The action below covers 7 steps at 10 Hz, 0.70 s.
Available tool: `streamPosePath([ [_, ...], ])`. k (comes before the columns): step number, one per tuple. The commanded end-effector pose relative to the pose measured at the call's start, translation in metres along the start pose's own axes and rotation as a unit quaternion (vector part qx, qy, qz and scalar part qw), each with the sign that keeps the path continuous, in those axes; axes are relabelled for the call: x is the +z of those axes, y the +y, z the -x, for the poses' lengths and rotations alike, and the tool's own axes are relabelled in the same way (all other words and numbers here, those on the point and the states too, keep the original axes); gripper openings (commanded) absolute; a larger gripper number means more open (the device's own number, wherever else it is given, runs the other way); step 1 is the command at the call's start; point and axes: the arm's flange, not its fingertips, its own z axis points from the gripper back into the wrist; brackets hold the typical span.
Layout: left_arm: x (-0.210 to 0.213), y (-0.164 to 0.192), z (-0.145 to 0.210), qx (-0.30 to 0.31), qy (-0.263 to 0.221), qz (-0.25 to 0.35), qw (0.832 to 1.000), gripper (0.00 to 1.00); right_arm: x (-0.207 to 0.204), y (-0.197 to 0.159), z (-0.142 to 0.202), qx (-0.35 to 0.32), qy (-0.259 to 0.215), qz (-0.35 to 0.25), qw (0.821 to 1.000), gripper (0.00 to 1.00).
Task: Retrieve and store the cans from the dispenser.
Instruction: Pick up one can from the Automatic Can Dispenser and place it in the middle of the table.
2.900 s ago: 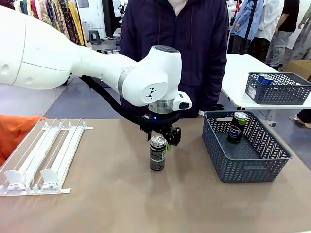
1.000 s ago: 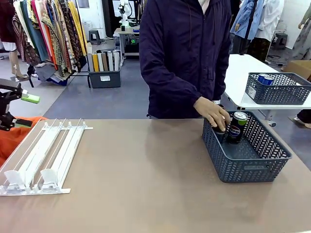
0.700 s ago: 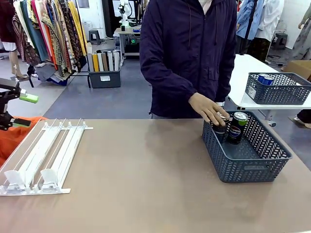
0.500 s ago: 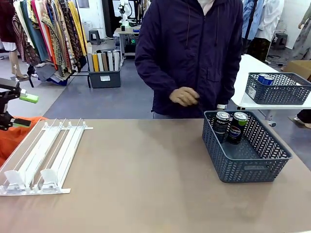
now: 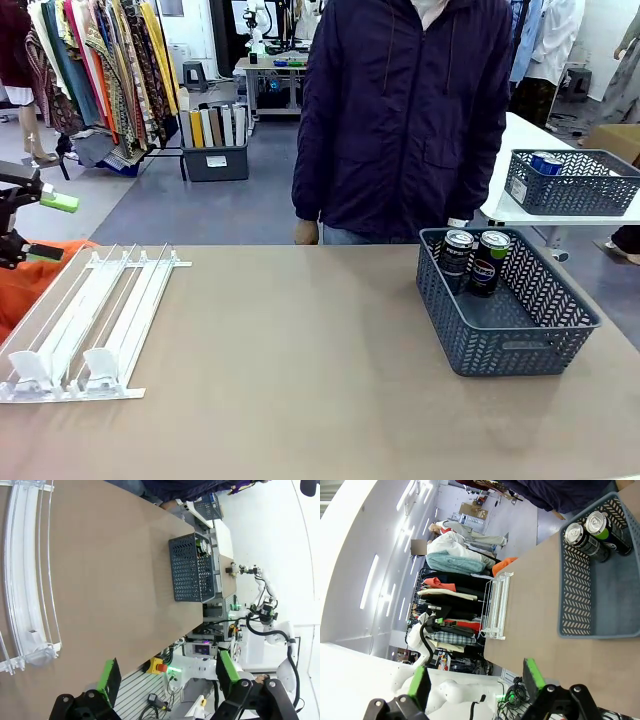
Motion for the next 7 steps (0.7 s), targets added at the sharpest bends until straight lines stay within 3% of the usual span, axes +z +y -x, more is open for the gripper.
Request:
streamPosePath([
  [1, -0.0005, -0.0004, -0.0008, -0.011, -0.005, 0.014, 1.000, 1.00, -0.0019, 0.0031, -0.0037, 0.008, -0.009, -0.014, 1.000, 1.00],
  [7, -0.0005, -0.0004, -0.0008, -0.011, -0.005, 0.014, 1.000, 1.00, -0.0019, 0.0031, -0.0037, 0.008, -0.009, -0.014, 1.000, 1.00],
])
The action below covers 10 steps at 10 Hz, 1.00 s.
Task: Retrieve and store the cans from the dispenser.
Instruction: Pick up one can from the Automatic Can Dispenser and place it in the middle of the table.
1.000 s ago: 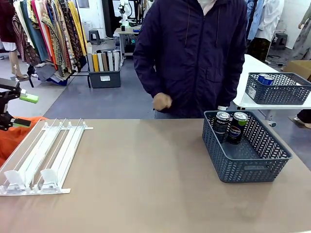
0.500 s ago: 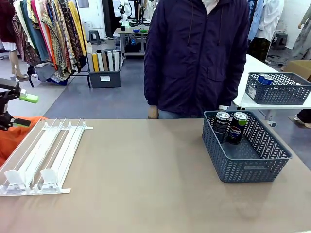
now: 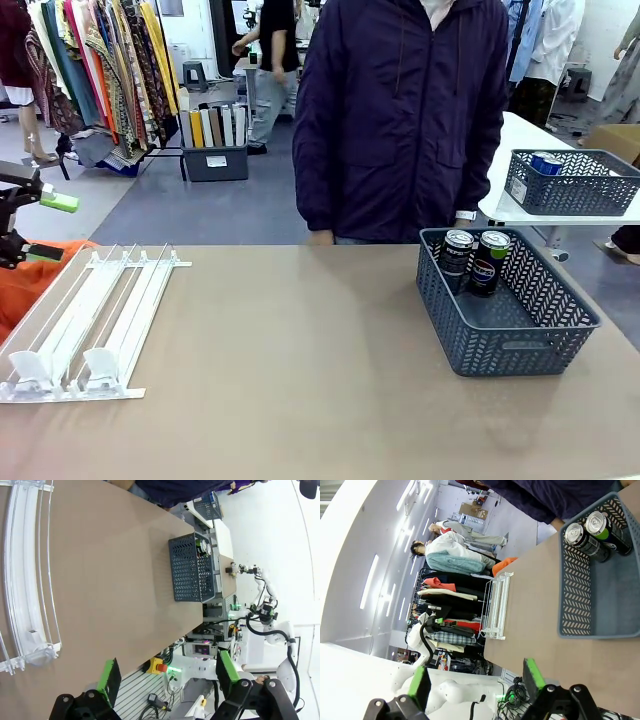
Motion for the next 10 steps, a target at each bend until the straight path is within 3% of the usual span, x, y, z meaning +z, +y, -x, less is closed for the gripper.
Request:
streamPosePath([
  [1, -0.0005, -0.0004, -0.0009, -0.010, -0.005, 0.014, 1.000, 1.00, -0.0019, 0.0031, -0.0037, 0.008, -0.009, -0.014, 1.000, 1.00],
  [10, -0.0005, -0.0004, -0.0009, -0.010, -0.005, 0.014, 1.000, 1.00, -0.0019, 0.0031, -0.0037, 0.008, -0.009, -0.014, 1.000, 1.00],
])
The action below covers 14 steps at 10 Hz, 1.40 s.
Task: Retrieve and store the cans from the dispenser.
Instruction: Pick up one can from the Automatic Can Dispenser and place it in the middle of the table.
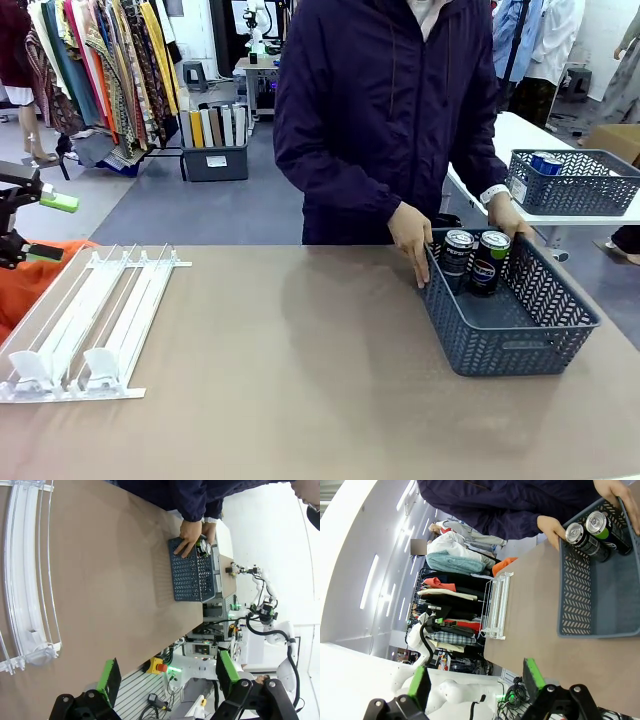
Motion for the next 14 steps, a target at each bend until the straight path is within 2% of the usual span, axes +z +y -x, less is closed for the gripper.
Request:
streamPosePath([
  [1, -0.0005, -0.0005, -0.0009, -0.010, -0.006, 0.014, 1.000, 1.00, -0.0019, 0.0031, -0.0037, 0.008, -0.009, -0.014, 1.000, 1.00],
  [14, -0.0005, -0.0005, -0.0009, -0.010, -0.006, 0.014, 1.000, 1.00, -0.0019, 0.0031, -0.0037, 0.008, -0.009, -0.014, 1.000, 1.00],
])
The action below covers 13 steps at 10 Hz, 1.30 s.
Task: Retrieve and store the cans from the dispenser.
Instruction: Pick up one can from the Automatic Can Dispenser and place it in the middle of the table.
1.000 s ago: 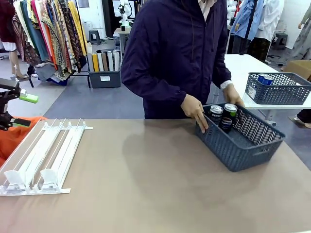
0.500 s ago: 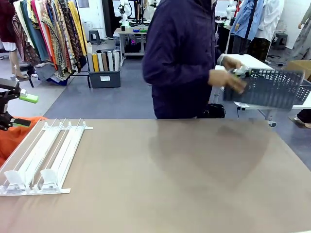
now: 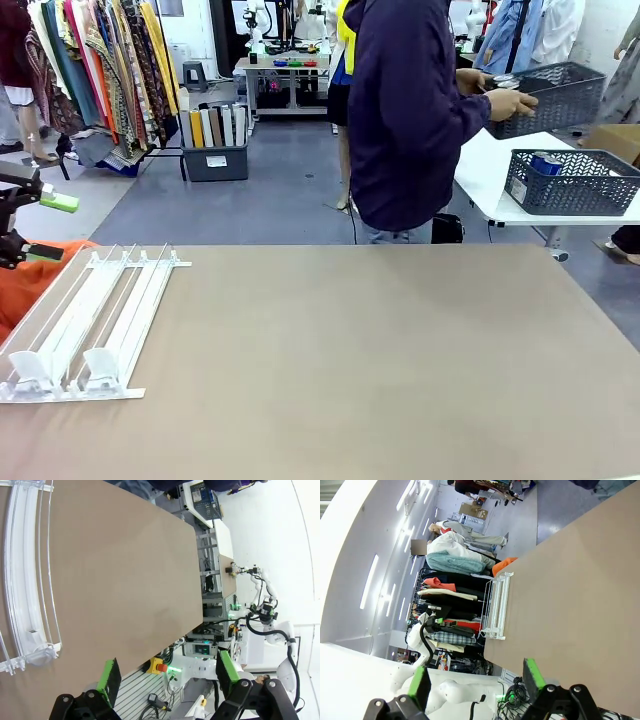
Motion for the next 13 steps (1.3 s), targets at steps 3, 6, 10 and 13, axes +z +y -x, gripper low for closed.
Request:
streamPosePath([
  [3, -0.0005, -0.0005, -0.0009, -0.010, -0.005, 0.014, 1.000, 1.00, -0.0019, 0.0031, -0.0037, 0.008, -0.009, -0.014, 1.000, 1.00],
  [6, -0.0005, -0.0005, -0.0009, -0.010, -0.005, 0.014, 1.000, 1.00, -0.0019, 0.0031, -0.0037, 0.008, -0.009, -0.014, 1.000, 1.00],
  [10, -0.0005, -0.0005, -0.0009, -0.010, -0.005, 0.014, 1.000, 1.00, -0.0019, 0.0031, -0.0037, 0.008, -0.009, -0.014, 1.000, 1.00],
  [13, -0.0005, -0.0005, -0.0009, -0.010, -0.005, 0.014, 1.000, 1.00, -0.0019, 0.0031, -0.0037, 0.008, -0.009, -0.014, 1.000, 1.00],
])
